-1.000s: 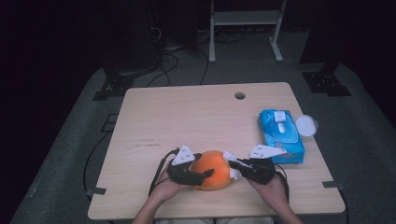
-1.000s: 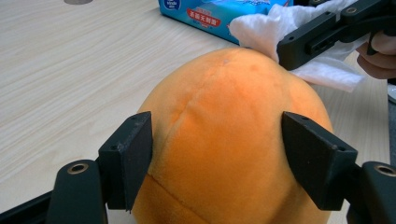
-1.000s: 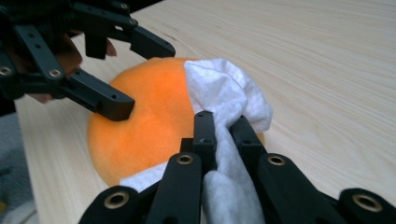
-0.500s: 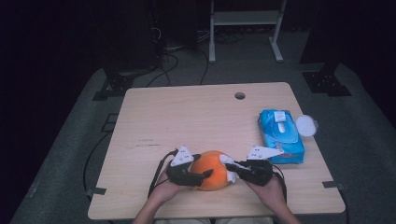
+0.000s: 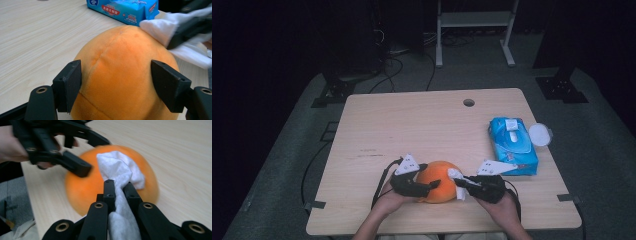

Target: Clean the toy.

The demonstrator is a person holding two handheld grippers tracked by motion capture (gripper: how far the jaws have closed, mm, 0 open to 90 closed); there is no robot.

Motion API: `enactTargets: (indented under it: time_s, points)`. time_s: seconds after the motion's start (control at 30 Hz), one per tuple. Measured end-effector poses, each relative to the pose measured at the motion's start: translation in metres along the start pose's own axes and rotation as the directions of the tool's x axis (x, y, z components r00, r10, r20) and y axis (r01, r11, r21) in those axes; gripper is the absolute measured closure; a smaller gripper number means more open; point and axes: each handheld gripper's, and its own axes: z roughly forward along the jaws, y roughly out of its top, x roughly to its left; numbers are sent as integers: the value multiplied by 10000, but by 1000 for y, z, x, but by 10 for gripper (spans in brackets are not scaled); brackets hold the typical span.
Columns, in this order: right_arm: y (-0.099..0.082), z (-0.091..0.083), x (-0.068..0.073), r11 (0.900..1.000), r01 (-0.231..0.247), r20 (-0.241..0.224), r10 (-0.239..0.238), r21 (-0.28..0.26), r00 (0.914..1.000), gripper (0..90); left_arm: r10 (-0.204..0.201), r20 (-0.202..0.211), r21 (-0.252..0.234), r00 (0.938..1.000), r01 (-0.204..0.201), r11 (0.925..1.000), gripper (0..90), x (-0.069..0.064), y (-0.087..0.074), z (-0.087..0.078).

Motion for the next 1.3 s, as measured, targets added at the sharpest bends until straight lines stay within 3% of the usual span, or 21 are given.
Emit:
enactTargets:
  time_s: [0.03, 0.07, 0.1, 0.2, 0.33, 0.4, 0.5, 0.57, 0.77, 0.83, 0.93, 1.0, 1.07, 1.13, 1.17, 1.3]
  points:
    - [-4, -1, -12, 9995, -275, 477, 267, 166, 9985, 823, -2, -1, 5, 10000, 2, 10000, 270, 0, 0, 0]
    - [-4, -1, -12, 9995, -275, 477, 267, 166, 9985, 823, -27, 3, -18, 10000, 27, 10000, 270, 0, -1, -1]
    - [-7, -1, -19, 9977, -642, 576, 629, 204, 9964, 823, -66, 23, -17, 10000, 66, 10000, 270, 1, -2, -2]
    - [-5, -2, -17, 9973, -732, 232, 733, -56, 9970, 822, -98, -28, -47, 9999, 98, 9999, 270, 1, -3, -3]
    - [4, -2, -3, 9983, -306, -235, 295, -494, 9993, 821, -127, -32, -30, 9999, 127, 9999, 270, 2, -3, -3]
    - [2, -1, -7, 9985, -355, -194, 347, -414, 9992, 822, -215, -25, -99, 9998, 215, 9997, 270, 2, -3, -3]
    - [-6, 1, -20, 9960, -895, 228, 895, 7, 9957, 822, -313, -10, -116, 9995, 313, 9994, 270, 4, -3, -3]
    - [-8, 1, -24, 9935, -1140, 149, 1140, 1, 9934, 822, -279, -52, -100, 9996, 279, 9996, 270, 2, -3, -2]
    - [7, -1, -6, 9962, -559, -357, 536, -667, 9979, 821, 326, -134, 65, 9994, -325, 9994, 269, -13, 0, 3]
    - [5, 1, -6, 9979, -459, -278, 446, -460, 9986, 821, 448, 37, 154, 9990, -449, 9989, 261, -14, 1, 1]
    - [-2, 3, -15, 9978, -636, -196, 632, -212, 9978, 821, 515, 398, -133, 9979, -510, 9986, 225, -13, 5, -3]
    - [-3, 2, -18, 9982, -587, 44, 587, -89, 9983, 821, 432, 247, -198, 9988, -427, 9989, 193, -9, 6, -4]
    - [-4, 2, -21, 9979, -633, 39, 634, -118, 9980, 821, 7, 135, -58, 9999, -6, 10000, 135, -4, 3, -2]
    - [-4, 3, -21, 9976, -678, 15, 678, -137, 9977, 821, -418, 352, 106, 9985, 415, 9991, 144, 0, -3, 1]
    - [-2, 4, -20, 9974, -702, 77, 703, -162, 9975, 820, -261, 367, 199, 9990, 254, 9995, 196, -3, -4, 2]
    - [1, 6, -20, 9974, -696, 84, 698, -203, 9975, 819, 139, 689, 557, 9975, -178, 9983, 206, -9, 0, 0]
